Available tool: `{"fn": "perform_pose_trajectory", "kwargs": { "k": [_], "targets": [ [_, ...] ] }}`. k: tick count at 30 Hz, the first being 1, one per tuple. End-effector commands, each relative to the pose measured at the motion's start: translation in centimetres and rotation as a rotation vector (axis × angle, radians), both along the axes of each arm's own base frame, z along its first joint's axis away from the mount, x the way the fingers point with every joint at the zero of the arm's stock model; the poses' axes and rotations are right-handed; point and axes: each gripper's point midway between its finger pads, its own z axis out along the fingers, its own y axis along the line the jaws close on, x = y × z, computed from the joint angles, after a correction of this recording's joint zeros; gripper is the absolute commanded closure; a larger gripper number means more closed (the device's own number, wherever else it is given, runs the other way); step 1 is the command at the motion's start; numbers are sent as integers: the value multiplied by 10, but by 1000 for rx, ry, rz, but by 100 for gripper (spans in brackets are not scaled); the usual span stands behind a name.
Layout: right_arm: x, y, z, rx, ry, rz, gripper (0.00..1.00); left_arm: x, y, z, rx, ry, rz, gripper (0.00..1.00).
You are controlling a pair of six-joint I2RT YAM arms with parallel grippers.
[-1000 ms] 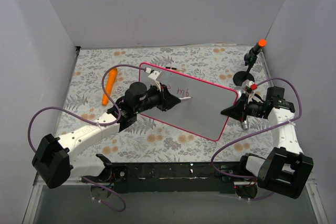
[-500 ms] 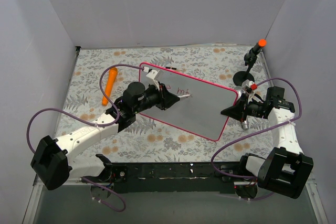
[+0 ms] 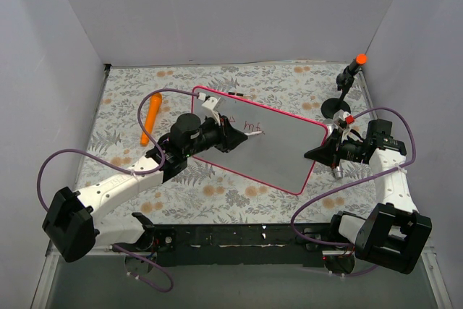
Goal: Write a sentence on the whiteboard
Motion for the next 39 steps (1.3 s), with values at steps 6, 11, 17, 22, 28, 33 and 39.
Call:
{"fn": "perform_pose_trajectory", "kwargs": {
  "k": [6, 11, 17, 22, 28, 33, 39],
  "targets": [
    [9, -10, -12, -123, -79, -8, 99, 3, 6, -20, 59, 27, 17, 100],
    [10, -9, -12, -124, -83, -7, 99, 3, 2, -26, 68, 40, 7, 100],
    [9, -9, -12, -122, -81, -6, 99, 7, -1, -16, 52, 23, 7, 100],
    [10, -9, -11, -123, -84, -6, 99, 11, -4, 4, 25, -13, 11, 100],
    [9, -9, -12, -123, -79, -6, 99, 13, -9, 21, 2, -43, -3, 100],
    [10, -9, -12, -124, -83, -7, 99, 12, -12, 25, -6, -46, -24, 100],
    [9, -9, -12, -124, -82, -7, 99, -8, -11, 34, -50, -57, -96, 100]
  ]
}}
